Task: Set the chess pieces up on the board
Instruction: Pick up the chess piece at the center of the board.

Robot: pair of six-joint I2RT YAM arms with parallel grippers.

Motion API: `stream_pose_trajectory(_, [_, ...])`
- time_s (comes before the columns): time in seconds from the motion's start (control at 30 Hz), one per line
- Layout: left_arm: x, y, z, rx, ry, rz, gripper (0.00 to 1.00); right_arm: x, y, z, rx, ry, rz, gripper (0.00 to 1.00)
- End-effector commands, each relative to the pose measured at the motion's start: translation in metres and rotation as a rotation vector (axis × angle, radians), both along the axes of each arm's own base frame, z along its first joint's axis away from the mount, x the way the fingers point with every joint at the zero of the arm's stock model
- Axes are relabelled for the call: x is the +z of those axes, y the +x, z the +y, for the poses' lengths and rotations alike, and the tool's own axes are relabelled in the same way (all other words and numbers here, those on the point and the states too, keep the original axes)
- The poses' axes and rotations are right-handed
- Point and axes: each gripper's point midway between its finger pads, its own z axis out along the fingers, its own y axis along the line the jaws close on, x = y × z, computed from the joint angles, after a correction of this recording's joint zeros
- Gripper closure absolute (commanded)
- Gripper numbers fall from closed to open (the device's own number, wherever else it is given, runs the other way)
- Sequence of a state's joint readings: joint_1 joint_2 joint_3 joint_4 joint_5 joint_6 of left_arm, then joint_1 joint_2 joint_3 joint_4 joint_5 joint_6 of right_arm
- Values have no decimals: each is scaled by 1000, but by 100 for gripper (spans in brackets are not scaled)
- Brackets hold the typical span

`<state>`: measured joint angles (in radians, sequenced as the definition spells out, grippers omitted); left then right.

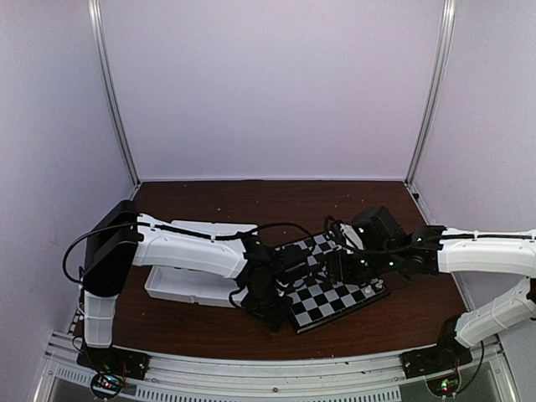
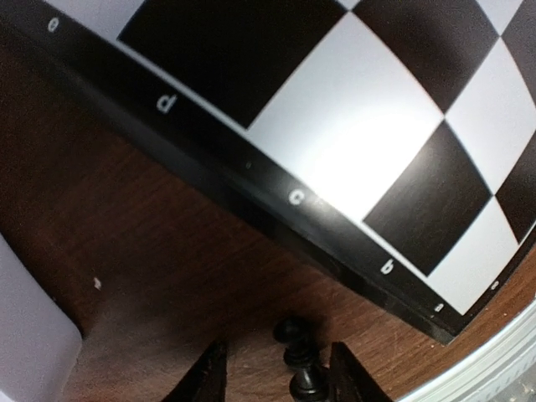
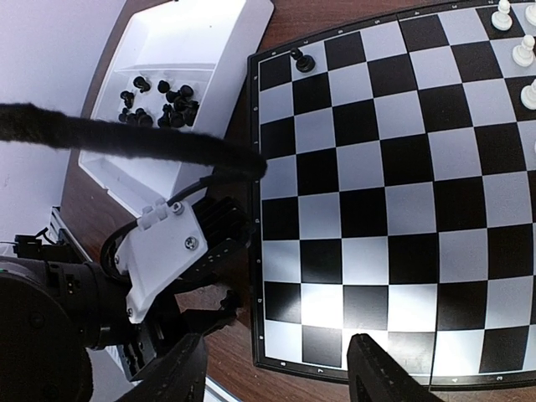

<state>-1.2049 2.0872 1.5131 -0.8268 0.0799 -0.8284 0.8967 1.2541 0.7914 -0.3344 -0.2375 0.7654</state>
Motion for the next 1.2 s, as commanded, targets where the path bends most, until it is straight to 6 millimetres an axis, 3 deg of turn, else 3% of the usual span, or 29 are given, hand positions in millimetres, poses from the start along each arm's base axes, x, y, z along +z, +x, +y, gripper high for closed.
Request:
stream_pose_trajectory(0.0, [-6, -2, 13, 18, 69, -9, 59, 0, -1, -7, -10, -12, -21, 40])
stream_pose_trajectory(0.2, [-12, 1, 29, 25, 135, -43, 68, 0, -1, -9, -10, -15, -23, 40])
stream_pose_trajectory(0.3, [-12, 5, 39, 25, 174, -71, 78, 0, -1, -9, -14, -18, -24, 39])
stream_pose_trajectory(0.6, [-4, 11, 43, 6, 178, -128, 91, -2, 0, -8, -18, -17, -20, 40])
stream_pose_trajectory(0.97, [31, 24, 38, -17, -1, -282, 92, 1, 0, -6, -9, -19, -16, 40])
stream_pose_trajectory(1.17, [40, 34, 34, -56, -49, -363, 93, 4, 1, -6, -1, -38, -20, 40])
